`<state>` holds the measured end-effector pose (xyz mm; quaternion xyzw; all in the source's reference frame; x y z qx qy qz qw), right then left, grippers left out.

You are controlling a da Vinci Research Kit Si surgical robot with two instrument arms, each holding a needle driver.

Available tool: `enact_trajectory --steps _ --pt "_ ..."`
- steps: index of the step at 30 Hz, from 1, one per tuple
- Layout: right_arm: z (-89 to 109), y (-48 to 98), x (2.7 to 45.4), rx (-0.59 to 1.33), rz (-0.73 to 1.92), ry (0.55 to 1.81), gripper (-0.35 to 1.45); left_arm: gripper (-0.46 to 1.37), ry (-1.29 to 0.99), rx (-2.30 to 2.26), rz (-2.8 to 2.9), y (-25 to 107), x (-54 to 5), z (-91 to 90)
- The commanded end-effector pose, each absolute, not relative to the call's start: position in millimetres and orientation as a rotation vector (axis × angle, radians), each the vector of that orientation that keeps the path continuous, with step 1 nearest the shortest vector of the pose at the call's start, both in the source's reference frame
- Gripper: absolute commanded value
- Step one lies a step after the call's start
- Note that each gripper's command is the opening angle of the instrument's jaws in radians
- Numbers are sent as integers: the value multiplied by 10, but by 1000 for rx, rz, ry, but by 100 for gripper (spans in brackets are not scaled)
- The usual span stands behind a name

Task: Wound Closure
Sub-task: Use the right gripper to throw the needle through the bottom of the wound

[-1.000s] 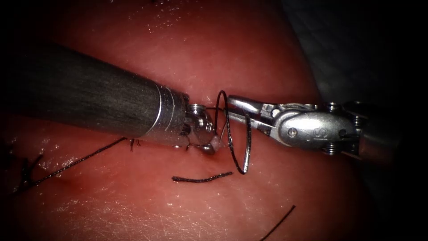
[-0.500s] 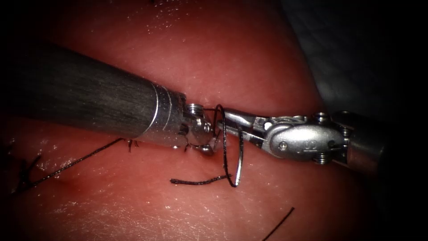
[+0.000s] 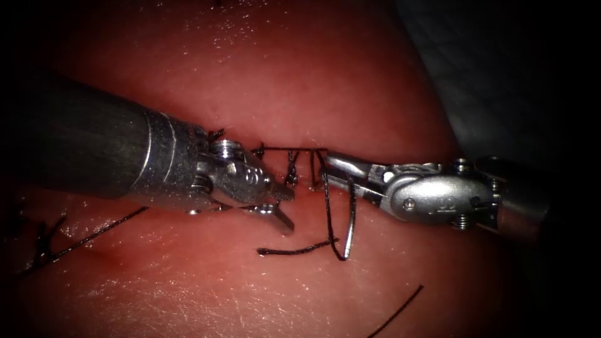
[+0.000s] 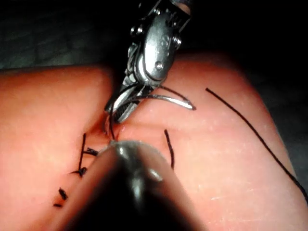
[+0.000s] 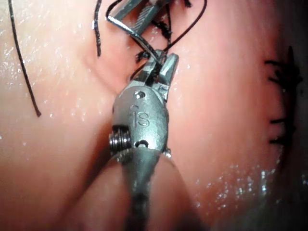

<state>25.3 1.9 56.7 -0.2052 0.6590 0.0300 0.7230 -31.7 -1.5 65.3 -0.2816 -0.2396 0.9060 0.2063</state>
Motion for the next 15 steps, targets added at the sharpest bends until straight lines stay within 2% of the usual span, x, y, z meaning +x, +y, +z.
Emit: enact_trajectory --steps 1,9,15 --pt "567 19 252 -452 78 1455 -35 3 -661 -798 2532 -17 -318 650" --pt "571 32 247 -369 170 1448 -35 -30 -632 -828 2527 -25 -330 640" --pt "574 42 246 -265 260 1451 -35 -35 -616 -838 2528 -26 -331 656"
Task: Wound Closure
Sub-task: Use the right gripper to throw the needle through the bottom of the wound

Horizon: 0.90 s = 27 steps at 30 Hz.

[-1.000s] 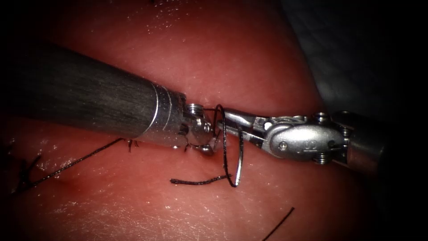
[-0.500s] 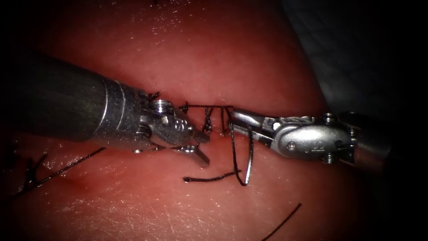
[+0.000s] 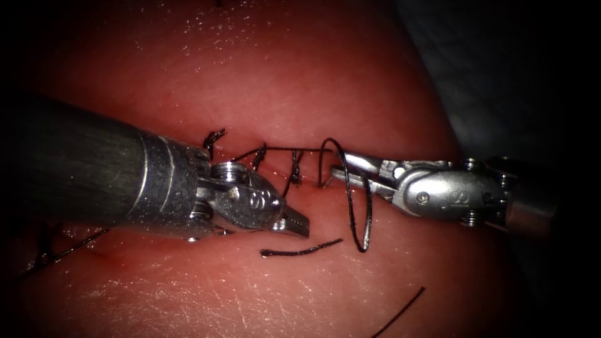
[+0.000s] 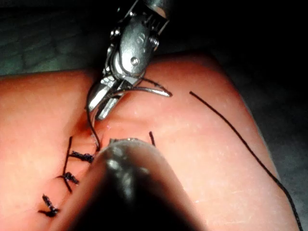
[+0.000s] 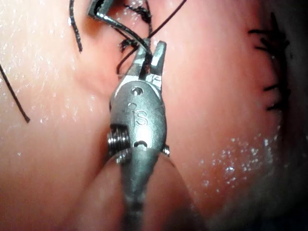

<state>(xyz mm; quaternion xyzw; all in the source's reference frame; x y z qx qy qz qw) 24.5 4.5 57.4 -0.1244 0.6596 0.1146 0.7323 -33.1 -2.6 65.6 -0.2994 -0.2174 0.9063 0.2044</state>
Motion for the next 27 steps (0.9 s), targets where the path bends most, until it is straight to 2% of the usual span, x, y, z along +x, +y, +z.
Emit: enact_trajectory --steps 1,18,27 --pt "574 44 246 -252 267 1450 -35 -35 -614 -838 2530 -27 -330 660" --pt "564 72 242 -211 306 1419 -35 -35 -632 -841 2520 -64 -325 688" --pt "563 76 241 -125 332 1402 -35 -35 -632 -851 2514 -65 -320 689"
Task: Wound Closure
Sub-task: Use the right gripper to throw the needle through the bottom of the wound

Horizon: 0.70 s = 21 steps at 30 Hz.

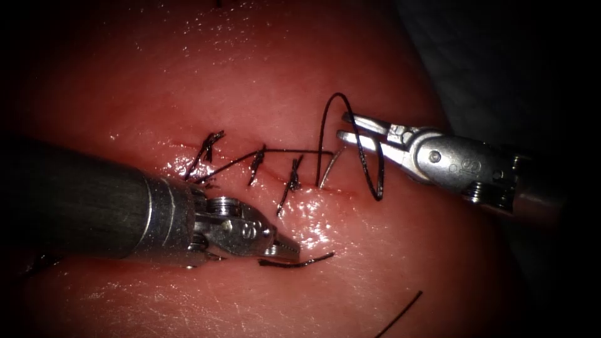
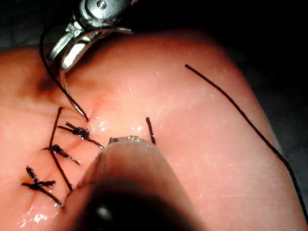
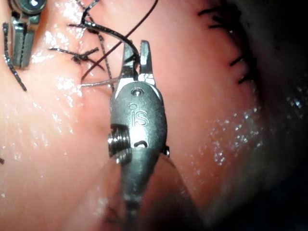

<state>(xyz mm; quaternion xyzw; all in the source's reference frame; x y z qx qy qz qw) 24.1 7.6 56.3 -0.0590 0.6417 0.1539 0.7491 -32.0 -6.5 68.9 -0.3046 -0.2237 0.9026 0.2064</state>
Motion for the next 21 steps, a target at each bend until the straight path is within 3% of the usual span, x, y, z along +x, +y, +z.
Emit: enact_trajectory --steps 1,21 --pt "564 75 242 -110 320 1395 -35 -35 -632 -852 2515 -65 -319 690" --pt "573 69 246 77 468 1394 -35 -35 -624 -849 2512 -71 -318 702"
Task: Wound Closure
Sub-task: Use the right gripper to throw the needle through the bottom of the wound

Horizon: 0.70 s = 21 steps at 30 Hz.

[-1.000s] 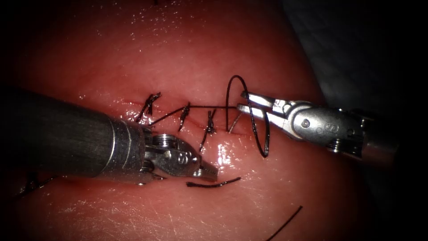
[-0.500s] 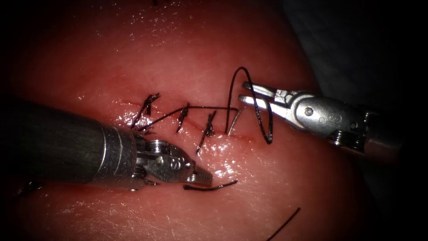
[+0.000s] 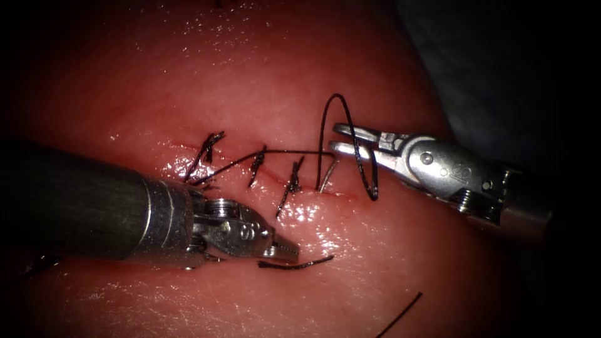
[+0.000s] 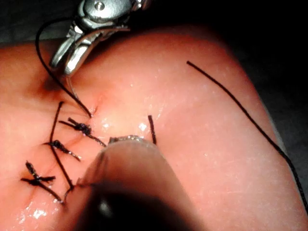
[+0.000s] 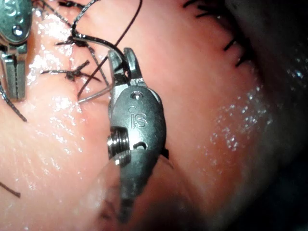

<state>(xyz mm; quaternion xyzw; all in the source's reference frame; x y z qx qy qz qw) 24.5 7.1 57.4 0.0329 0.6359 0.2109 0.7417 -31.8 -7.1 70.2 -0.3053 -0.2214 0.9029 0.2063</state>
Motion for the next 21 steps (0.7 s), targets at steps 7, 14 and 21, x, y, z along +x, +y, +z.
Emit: enact_trajectory --steps 7,14,21 --pt "575 69 246 188 581 1396 -35 -35 -627 -850 2510 -69 -314 708" --pt "577 66 246 272 624 1380 -35 -35 -628 -850 2511 -70 -314 707" --pt "578 69 247 370 707 1367 -35 -35 -625 -850 2513 -73 -314 708"
